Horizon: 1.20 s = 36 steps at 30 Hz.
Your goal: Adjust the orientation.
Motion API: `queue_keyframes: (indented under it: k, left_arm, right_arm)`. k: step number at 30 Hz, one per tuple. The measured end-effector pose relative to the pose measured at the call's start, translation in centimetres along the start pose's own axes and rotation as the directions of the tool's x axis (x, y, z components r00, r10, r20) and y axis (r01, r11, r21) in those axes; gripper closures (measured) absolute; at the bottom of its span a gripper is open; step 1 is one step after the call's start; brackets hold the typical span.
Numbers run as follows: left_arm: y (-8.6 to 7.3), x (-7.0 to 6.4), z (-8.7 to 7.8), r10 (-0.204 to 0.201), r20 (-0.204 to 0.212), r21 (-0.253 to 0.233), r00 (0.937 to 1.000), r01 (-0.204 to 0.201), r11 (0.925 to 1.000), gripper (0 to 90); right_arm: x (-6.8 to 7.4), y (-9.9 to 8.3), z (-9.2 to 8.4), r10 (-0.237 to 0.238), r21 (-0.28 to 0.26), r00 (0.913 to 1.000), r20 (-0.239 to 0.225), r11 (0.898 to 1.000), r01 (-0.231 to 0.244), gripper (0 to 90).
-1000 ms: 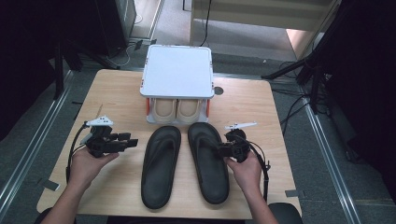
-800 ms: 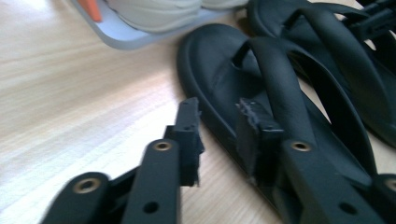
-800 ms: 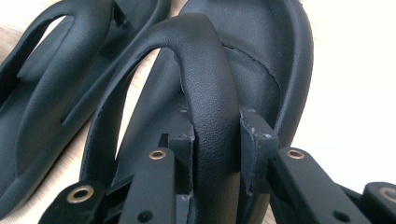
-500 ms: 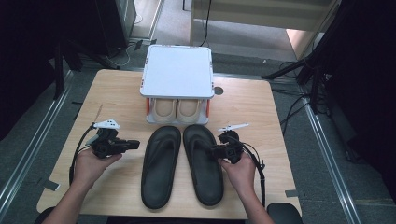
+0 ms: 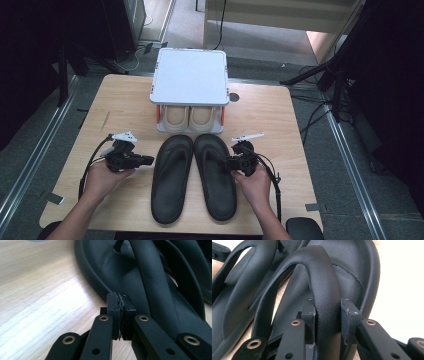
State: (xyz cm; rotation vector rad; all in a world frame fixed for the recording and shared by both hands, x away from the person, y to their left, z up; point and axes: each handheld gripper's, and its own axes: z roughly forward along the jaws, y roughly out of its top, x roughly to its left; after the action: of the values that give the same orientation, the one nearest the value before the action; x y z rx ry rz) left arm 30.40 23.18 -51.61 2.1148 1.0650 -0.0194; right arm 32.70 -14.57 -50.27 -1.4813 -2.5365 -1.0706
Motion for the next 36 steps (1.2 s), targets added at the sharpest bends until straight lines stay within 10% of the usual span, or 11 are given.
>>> queue_keyframes:
  k: [29, 36]
  left_arm:
    - [0.0, -2.9, 1.8, 0.097, 0.039, 0.08, 0.9945, -0.1, 0.9917, 89.5]
    - [0.2, -2.2, 1.1, 0.073, 0.03, 0.04, 0.9969, -0.074, 0.9965, 77.1]
  right_arm:
    - [0.0, -0.1, 0.8, -0.01, -0.01, 0.9998, -0.02, 1.0, 0.01, 68.9]
    - [-0.1, -0.1, 0.3, -0.039, -0.053, 0.9992, -0.013, 0.998, 0.038, 62.2]
